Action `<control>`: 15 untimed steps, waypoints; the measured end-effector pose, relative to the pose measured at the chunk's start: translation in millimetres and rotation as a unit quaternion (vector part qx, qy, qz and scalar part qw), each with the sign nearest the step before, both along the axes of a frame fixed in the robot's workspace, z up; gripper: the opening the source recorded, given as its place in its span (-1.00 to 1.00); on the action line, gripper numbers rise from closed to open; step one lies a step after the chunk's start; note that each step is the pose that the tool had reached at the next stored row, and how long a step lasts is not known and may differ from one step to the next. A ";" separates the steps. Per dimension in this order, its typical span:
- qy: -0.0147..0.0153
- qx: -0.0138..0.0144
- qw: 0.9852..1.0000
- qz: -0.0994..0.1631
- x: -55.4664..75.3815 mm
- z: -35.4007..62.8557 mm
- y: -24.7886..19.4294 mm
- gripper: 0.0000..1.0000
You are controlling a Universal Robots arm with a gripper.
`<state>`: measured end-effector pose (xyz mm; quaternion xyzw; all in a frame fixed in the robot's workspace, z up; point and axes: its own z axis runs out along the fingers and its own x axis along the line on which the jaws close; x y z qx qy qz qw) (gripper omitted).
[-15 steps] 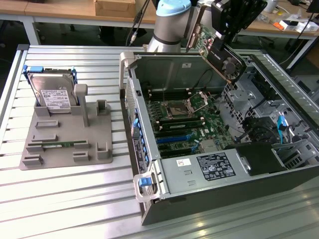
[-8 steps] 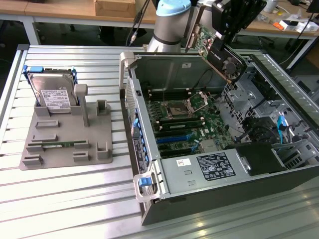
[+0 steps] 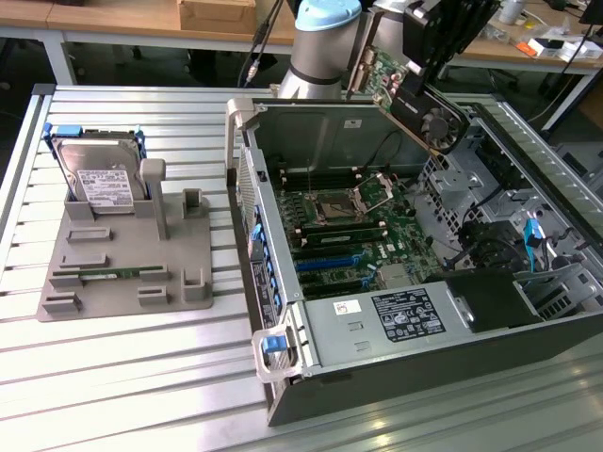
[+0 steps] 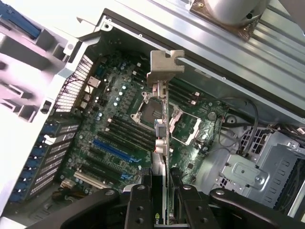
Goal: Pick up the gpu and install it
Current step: 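Insert the gpu into the slot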
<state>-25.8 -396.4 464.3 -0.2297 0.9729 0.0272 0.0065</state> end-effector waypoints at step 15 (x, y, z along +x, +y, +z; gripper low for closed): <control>0.000 0.000 0.999 0.040 0.1 0.0 0.0 -0.48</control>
